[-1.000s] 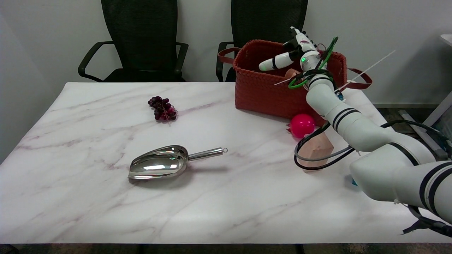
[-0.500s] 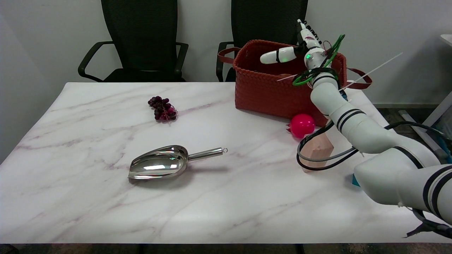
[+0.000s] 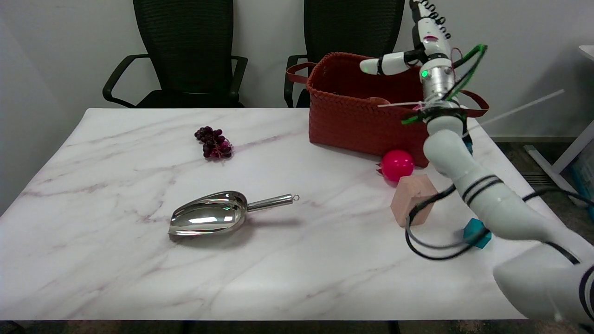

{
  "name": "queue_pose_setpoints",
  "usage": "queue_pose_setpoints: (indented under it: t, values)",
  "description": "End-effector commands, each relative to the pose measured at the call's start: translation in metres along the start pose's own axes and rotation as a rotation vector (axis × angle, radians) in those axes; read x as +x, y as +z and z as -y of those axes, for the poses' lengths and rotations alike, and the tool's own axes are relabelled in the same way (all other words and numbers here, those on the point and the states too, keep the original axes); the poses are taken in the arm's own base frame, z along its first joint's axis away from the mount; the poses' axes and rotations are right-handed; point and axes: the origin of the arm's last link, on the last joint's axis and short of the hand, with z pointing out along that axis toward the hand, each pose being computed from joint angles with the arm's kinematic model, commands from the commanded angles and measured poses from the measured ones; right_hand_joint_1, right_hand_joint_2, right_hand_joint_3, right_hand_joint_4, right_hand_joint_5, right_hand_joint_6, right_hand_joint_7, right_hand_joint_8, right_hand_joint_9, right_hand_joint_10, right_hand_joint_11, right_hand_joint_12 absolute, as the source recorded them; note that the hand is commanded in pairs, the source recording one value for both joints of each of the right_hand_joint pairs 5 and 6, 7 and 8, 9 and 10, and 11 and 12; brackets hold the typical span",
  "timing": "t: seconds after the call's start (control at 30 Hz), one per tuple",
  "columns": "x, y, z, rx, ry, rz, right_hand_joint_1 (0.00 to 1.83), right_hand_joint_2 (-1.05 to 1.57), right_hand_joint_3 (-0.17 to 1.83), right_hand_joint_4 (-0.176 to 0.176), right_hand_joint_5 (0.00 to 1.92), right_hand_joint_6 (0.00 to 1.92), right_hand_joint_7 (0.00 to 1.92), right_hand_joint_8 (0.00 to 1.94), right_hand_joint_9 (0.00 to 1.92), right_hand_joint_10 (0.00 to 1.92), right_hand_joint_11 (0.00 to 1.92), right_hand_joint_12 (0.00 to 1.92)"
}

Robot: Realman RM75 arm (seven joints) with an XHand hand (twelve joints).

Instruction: Place the wooden mortar into the brown storage basket.

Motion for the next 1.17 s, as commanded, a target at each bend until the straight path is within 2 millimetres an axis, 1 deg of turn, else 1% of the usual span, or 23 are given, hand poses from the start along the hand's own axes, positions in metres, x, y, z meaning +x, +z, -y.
queue_pose_setpoints:
  t: [0.03,0.1,0.2,0.3,0.47,0.6,0.7,0.83,1.03,1.17]
  values:
    - [0.084,-0.171,0.011,0.056,-0.276,-0.425,1.12,0.24,0.36,0.000,0.09,0.09,0.06,0.06,0.14,0.14,0.10,0.10]
    - [0.081,-0.190,0.020,0.088,-0.283,-0.477,1.14,0.28,0.40,0.000,0.09,0.09,0.08,0.08,0.15,0.15,0.12,0.12]
    - [0.075,-0.213,0.031,0.136,-0.284,-0.517,1.15,0.34,0.46,0.000,0.09,0.09,0.12,0.12,0.16,0.16,0.14,0.14]
    - [0.070,-0.234,0.042,0.163,-0.341,-0.561,1.16,0.36,0.57,0.000,0.08,0.08,0.16,0.16,0.17,0.17,0.15,0.15]
    - [0.059,-0.264,0.055,0.170,-0.404,-0.576,1.19,0.40,0.66,0.000,0.07,0.07,0.23,0.23,0.18,0.18,0.16,0.16]
    - [0.049,-0.282,0.057,0.142,-0.436,-0.560,1.19,0.40,0.68,0.000,0.07,0.07,0.26,0.26,0.19,0.19,0.17,0.17]
    - [0.048,-0.294,0.054,0.094,-0.454,-0.576,1.20,0.41,0.69,0.000,0.07,0.07,0.27,0.27,0.19,0.19,0.17,0.17]
    - [0.046,-0.304,0.047,0.051,-0.463,-0.589,1.20,0.41,0.71,0.000,0.07,0.07,0.27,0.27,0.20,0.20,0.18,0.18]
    - [0.043,-0.309,0.043,0.031,-0.477,-0.588,1.21,0.40,0.75,0.000,0.07,0.07,0.28,0.28,0.20,0.20,0.18,0.18]
    - [0.042,-0.312,0.044,0.028,-0.468,-0.581,1.21,0.39,0.75,0.000,0.07,0.07,0.28,0.28,0.20,0.20,0.18,0.18]
